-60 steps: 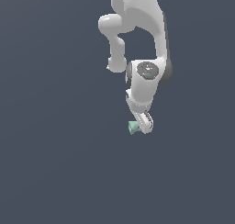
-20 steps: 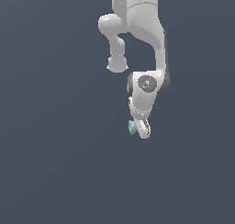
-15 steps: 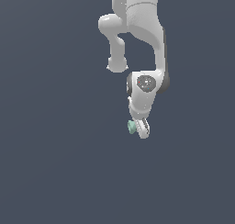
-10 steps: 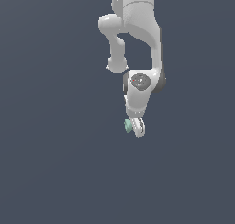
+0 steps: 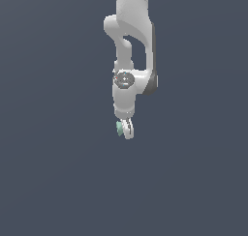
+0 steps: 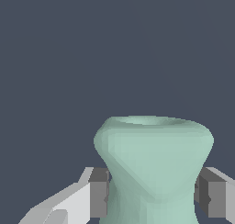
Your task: Pick up the object and move it to a goal position.
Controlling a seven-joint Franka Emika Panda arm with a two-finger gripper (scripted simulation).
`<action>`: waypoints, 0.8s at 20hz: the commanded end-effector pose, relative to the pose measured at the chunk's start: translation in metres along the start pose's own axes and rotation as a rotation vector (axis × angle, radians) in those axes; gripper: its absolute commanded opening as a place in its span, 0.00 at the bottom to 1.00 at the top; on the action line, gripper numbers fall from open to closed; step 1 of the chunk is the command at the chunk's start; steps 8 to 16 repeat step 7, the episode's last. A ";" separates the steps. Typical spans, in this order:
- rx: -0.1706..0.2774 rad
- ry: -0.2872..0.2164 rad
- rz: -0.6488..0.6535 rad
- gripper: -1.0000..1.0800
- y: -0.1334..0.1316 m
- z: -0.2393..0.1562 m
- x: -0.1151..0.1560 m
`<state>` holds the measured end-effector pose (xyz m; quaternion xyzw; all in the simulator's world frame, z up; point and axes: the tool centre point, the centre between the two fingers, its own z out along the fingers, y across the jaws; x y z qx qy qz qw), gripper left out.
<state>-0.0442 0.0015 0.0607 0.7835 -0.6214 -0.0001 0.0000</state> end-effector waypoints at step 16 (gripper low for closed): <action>0.000 0.000 -0.002 0.00 0.013 -0.003 0.026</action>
